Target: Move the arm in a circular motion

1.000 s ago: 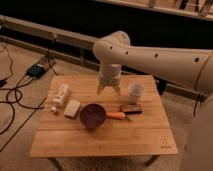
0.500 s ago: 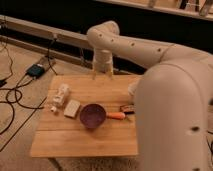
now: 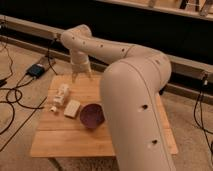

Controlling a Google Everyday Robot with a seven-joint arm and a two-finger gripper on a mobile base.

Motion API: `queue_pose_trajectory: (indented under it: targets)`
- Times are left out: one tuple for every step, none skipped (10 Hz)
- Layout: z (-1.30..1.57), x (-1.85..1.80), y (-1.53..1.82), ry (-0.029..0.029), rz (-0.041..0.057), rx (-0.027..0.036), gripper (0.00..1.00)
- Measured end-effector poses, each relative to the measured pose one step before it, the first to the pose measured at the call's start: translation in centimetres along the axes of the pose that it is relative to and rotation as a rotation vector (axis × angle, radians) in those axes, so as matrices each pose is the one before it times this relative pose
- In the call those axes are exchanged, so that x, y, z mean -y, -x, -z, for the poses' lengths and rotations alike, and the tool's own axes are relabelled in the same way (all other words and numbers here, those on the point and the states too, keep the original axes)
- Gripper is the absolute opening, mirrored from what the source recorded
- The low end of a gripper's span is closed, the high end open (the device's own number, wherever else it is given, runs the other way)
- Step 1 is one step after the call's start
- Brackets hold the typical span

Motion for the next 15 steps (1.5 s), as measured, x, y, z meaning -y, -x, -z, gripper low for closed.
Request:
queue_pose_trajectory:
  targets:
    - [-0.433,-1.524,-1.946,0.00573,0.06042,-0.02236,0.65]
    - [-0.371,-0.994,-2.224,0.00615,0.04813,-0.02320,0.65]
    - [-0.225,-0.489,-2.062,0.00374,0.02913,-0.02057,0.65]
    - [-0.192,-0.043,-1.684,0.00127,0.01478,-0.01293,0.65]
    - [-0.177,0.366,-2.204,0.00472,0.00459,-0.01472,0.65]
    - [-0.025,0.779,-1.150,0.00236,-0.01734,-0.00261,0.65]
    - [0.055,1.047,-1.151,-0.00041,-0.02486,-0.00399,0.65]
    - [0.254,1.964,-1.017,0.00047,-0.04805,0.00709,0.65]
    - [0.153,0.748,-0.080,0.00016,-0.01856,0.00544,0.65]
    - [0.399,1.961,0.075,0.00054,-0.04701,0.01825,0.65]
    - [0.302,1.160,0.218,0.00104,-0.02741,0.01281,0.65]
    - [0.352,1.273,0.461,-0.00084,-0.02889,0.01892,0.65]
    - [0.086,0.245,0.169,-0.00063,-0.00422,0.00517,0.65]
    - [-0.002,-0.374,0.045,0.00205,0.00580,0.00095,0.65]
    - [-0.003,-0.101,0.041,0.00303,0.00063,0.00223,0.65]
